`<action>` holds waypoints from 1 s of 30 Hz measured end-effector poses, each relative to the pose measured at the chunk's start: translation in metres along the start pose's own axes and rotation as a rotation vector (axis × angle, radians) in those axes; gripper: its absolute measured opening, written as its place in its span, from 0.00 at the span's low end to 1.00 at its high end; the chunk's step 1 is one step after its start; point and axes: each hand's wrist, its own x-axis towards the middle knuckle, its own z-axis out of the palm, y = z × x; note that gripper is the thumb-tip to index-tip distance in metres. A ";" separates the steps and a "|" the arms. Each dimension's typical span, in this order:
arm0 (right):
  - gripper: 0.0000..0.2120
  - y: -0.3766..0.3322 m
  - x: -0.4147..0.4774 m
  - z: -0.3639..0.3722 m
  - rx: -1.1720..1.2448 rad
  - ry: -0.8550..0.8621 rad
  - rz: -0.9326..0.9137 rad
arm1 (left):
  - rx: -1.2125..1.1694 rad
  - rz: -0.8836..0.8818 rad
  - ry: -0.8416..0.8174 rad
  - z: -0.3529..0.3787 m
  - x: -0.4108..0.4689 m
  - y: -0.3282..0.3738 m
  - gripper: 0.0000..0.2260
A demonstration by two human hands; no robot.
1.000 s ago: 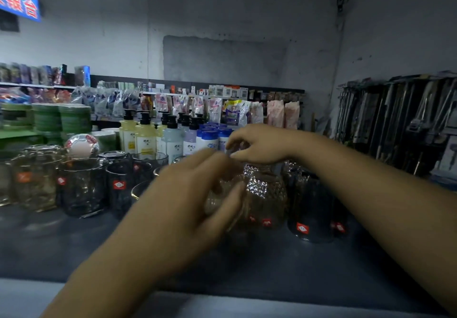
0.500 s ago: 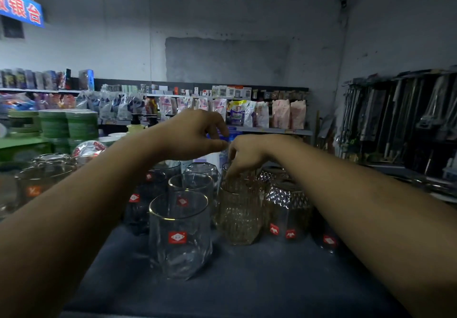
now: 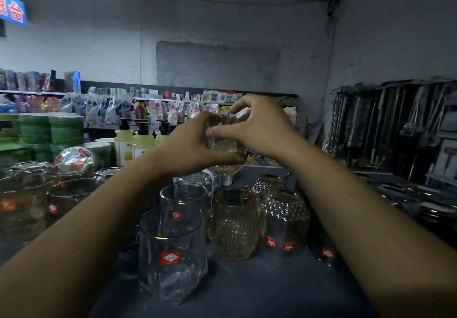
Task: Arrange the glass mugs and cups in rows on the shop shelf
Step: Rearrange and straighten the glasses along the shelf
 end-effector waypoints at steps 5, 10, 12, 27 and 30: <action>0.15 0.012 -0.016 0.010 0.683 -0.044 0.129 | -0.157 -0.071 0.084 -0.004 -0.011 -0.013 0.32; 0.14 0.031 -0.015 0.015 0.799 -0.110 0.340 | -0.424 -0.147 0.131 -0.012 -0.018 -0.017 0.31; 0.19 0.033 -0.017 0.020 0.973 -0.244 0.408 | -0.536 -0.148 0.173 -0.011 -0.020 -0.016 0.34; 0.40 0.038 -0.005 0.001 0.149 -0.041 0.098 | 0.017 -0.147 -0.130 -0.002 -0.017 -0.038 0.29; 0.34 0.041 0.016 -0.001 -0.055 -0.132 0.098 | 0.180 -0.097 -0.179 -0.002 -0.014 -0.047 0.19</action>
